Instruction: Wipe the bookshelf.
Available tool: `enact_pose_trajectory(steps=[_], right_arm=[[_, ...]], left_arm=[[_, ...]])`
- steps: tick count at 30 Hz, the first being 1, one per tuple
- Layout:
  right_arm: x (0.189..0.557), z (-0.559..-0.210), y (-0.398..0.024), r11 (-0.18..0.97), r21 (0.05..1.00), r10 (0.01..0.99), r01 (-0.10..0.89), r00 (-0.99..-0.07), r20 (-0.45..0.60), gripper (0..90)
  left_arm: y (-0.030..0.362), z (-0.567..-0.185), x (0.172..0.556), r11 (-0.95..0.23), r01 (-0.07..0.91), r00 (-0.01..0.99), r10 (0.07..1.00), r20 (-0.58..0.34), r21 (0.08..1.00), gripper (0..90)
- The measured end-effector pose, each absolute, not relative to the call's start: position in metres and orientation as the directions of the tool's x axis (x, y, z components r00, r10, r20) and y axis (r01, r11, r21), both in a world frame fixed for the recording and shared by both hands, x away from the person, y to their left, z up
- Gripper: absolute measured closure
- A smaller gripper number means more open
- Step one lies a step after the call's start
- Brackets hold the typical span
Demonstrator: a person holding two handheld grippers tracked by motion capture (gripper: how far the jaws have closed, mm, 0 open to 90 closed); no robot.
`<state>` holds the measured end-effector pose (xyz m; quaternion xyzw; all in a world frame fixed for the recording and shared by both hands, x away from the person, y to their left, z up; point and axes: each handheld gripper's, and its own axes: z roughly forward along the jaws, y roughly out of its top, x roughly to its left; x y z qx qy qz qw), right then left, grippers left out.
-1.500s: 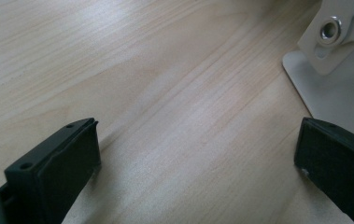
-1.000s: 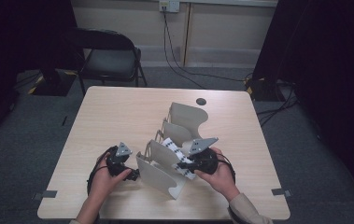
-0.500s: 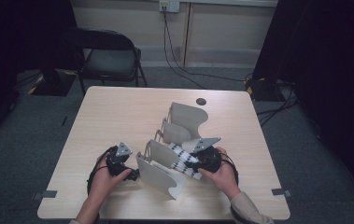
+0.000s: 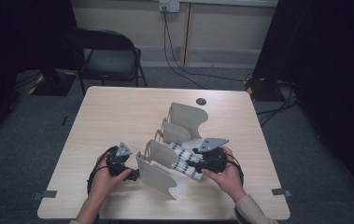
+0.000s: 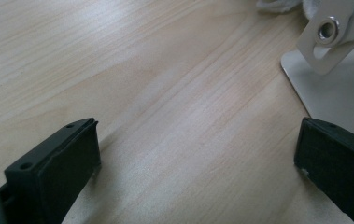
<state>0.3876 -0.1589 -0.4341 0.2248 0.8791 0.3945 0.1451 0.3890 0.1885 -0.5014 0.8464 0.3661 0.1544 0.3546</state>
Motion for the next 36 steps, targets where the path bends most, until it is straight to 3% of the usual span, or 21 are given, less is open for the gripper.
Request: enact_pose_trajectory(steps=[5,11,20,22,28,36], right_arm=[[0.385,-0.438,-0.153,0.632,0.724,0.472,0.275,-0.878,-0.078,49.1],[0.394,-0.462,-0.140,0.665,0.679,0.477,0.311,-0.877,-0.066,38.7],[0.400,-0.482,-0.131,0.681,0.658,0.487,0.321,-0.869,-0.080,39.1],[0.400,-0.482,-0.132,0.678,0.658,0.495,0.327,-0.865,-0.080,44.7],[0.401,-0.480,-0.136,0.691,0.650,0.494,0.316,-0.863,-0.105,75.6],[0.400,-0.469,-0.141,0.689,0.658,0.476,0.305,-0.874,-0.094,80.6]], left_arm=[[0.188,-0.502,0.389,-0.472,0.514,0.682,0.731,-0.007,0.716,0.0],[0.188,-0.502,0.389,-0.472,0.514,0.682,0.731,-0.008,0.716,0.0],[0.188,-0.502,0.389,-0.475,0.513,0.685,0.729,-0.008,0.715,0.0],[0.188,-0.502,0.389,-0.475,0.513,0.685,0.729,-0.006,0.715,0.0],[0.188,-0.502,0.389,-0.476,0.513,0.685,0.729,-0.006,0.715,0.0],[0.188,-0.502,0.389,-0.476,0.513,0.685,0.728,-0.006,0.715,0.0]])
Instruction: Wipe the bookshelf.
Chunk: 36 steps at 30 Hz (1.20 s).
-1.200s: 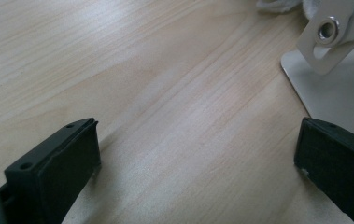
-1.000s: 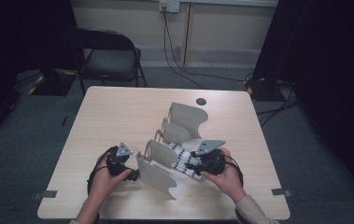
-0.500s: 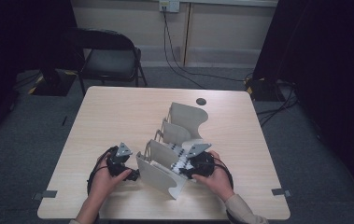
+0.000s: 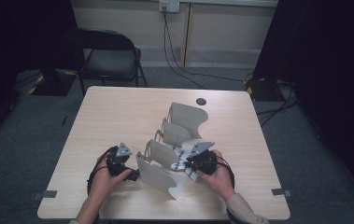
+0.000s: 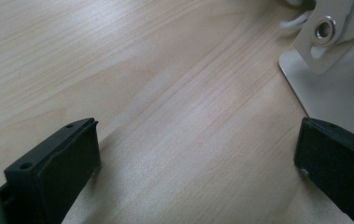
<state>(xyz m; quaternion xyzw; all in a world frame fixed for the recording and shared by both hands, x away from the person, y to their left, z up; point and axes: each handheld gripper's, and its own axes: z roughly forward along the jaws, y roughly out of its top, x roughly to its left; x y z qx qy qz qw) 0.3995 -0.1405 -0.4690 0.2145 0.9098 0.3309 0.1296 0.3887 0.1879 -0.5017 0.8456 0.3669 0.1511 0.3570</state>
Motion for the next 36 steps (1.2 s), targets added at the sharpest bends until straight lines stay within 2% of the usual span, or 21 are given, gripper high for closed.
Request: enact_pose_trajectory(steps=[19,29,36], right_arm=[[0.390,-0.396,-0.144,0.600,0.771,0.447,0.214,-0.889,-0.101,80.8],[0.382,-0.419,-0.134,0.663,0.728,0.350,0.174,-0.932,-0.096,80.8],[0.385,-0.440,-0.134,0.691,0.695,0.339,0.199,-0.938,-0.068,80.7]], left_arm=[[0.187,-0.502,0.388,-0.473,0.515,0.682,0.731,-0.007,0.715,0.0],[0.187,-0.502,0.388,-0.473,0.515,0.682,0.731,-0.007,0.715,0.0],[0.187,-0.502,0.388,-0.473,0.515,0.682,0.731,-0.007,0.715,0.0]])
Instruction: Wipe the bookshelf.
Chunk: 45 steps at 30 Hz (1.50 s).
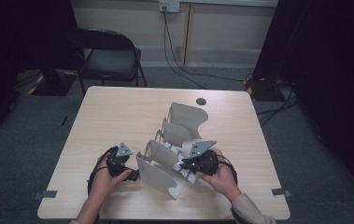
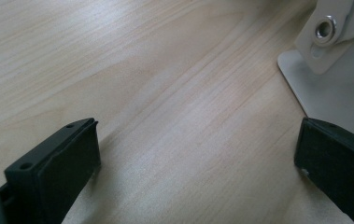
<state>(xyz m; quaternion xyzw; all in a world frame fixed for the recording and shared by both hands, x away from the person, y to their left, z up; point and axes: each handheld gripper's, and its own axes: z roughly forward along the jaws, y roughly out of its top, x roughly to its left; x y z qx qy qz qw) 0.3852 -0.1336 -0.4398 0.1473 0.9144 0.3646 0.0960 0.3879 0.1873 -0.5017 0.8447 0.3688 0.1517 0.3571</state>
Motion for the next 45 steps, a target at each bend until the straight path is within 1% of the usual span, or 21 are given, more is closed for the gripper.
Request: enact_pose_trajectory(steps=[5,8,13,23,30,33,41,43,45], right_arm=[[0.389,-0.455,-0.135,0.704,0.674,0.346,0.223,-0.937,-0.052,80.7],[0.390,-0.459,-0.138,0.717,0.659,0.353,0.226,-0.933,-0.064,80.5],[0.393,-0.461,-0.156,0.697,0.662,0.406,0.274,-0.912,-0.050,80.4],[0.397,-0.460,-0.195,0.686,0.648,0.493,0.331,-0.866,-0.079,80.3],[0.411,-0.461,-0.213,0.675,0.635,0.546,0.375,-0.833,-0.088,80.0],[0.419,-0.463,-0.212,0.676,0.627,0.561,0.387,-0.822,-0.099,79.5],[0.443,-0.466,-0.192,0.696,0.608,0.555,0.382,-0.823,-0.119,77.9],[0.448,-0.466,-0.187,0.701,0.605,0.553,0.377,-0.823,-0.129,75.3],[0.452,-0.466,-0.183,0.705,0.604,0.561,0.372,-0.813,-0.155,70.1]], left_arm=[[0.187,-0.502,0.388,-0.473,0.515,0.682,0.731,-0.007,0.715,0.0],[0.187,-0.502,0.388,-0.473,0.515,0.682,0.731,-0.007,0.715,0.0],[0.187,-0.502,0.388,-0.473,0.515,0.682,0.731,-0.007,0.715,0.0],[0.187,-0.502,0.388,-0.473,0.514,0.682,0.731,-0.007,0.715,0.0],[0.187,-0.502,0.388,-0.473,0.514,0.682,0.731,-0.007,0.715,0.0],[0.187,-0.502,0.388,-0.473,0.514,0.682,0.731,-0.007,0.715,0.0],[0.187,-0.502,0.388,-0.471,0.514,0.683,0.730,-0.010,0.717,0.0],[0.187,-0.502,0.388,-0.469,0.515,0.683,0.730,-0.013,0.717,0.0],[0.187,-0.502,0.388,-0.469,0.515,0.683,0.730,-0.013,0.717,0.0]])
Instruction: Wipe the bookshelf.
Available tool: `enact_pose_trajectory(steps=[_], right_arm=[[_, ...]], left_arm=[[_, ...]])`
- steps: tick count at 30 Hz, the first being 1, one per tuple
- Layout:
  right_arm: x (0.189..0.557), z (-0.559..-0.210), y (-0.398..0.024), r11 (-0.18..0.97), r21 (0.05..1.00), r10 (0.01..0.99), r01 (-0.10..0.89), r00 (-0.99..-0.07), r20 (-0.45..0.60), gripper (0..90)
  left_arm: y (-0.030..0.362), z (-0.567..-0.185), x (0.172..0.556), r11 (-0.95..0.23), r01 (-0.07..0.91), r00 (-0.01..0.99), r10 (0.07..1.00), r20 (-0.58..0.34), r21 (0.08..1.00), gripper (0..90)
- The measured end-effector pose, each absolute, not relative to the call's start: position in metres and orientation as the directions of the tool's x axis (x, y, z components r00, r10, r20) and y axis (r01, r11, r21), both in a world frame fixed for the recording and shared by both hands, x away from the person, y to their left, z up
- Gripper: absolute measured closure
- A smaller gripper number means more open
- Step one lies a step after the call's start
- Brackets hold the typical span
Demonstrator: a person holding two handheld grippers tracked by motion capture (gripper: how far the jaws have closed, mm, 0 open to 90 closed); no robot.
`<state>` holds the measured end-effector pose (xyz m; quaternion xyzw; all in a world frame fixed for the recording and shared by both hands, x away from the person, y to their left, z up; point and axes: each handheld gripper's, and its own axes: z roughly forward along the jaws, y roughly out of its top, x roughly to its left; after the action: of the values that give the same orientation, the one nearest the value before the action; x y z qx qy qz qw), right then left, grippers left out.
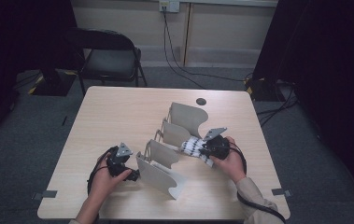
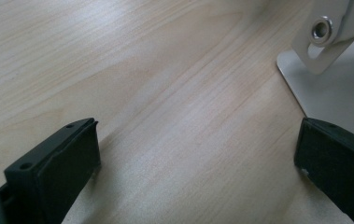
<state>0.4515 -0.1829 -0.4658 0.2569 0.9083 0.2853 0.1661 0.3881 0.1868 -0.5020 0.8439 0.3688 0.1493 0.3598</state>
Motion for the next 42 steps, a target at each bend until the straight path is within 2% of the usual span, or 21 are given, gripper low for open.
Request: enact_pose_trajectory(steps=[3,7,13,16,23,30,42], right_arm=[[0.453,-0.463,-0.182,0.679,0.624,0.583,0.386,-0.801,-0.137,58.6],[0.446,-0.457,-0.190,0.635,0.654,0.621,0.411,-0.775,-0.116,48.8],[0.432,-0.451,-0.206,0.603,0.688,0.640,0.404,-0.760,-0.115,50.1],[0.429,-0.459,-0.208,0.623,0.667,0.635,0.408,-0.762,-0.126,51.4],[0.441,-0.475,-0.200,0.624,0.651,0.658,0.432,-0.740,-0.140,56.0],[0.452,-0.476,-0.186,0.630,0.649,0.649,0.426,-0.748,-0.140,53.7],[0.437,-0.445,-0.191,0.571,0.729,0.635,0.377,-0.765,-0.101,50.6]], left_arm=[[0.187,-0.502,0.388,-0.469,0.515,0.684,0.730,-0.013,0.718,0.0],[0.187,-0.502,0.388,-0.469,0.515,0.684,0.730,-0.014,0.717,0.0],[0.187,-0.502,0.388,-0.469,0.515,0.683,0.730,-0.013,0.717,0.0],[0.187,-0.502,0.388,-0.469,0.515,0.683,0.731,-0.013,0.718,0.0],[0.187,-0.502,0.388,-0.473,0.514,0.686,0.727,-0.012,0.715,0.0],[0.187,-0.502,0.388,-0.476,0.513,0.688,0.726,-0.011,0.714,0.0],[0.187,-0.502,0.388,-0.479,0.512,0.691,0.723,-0.010,0.713,0.0]])
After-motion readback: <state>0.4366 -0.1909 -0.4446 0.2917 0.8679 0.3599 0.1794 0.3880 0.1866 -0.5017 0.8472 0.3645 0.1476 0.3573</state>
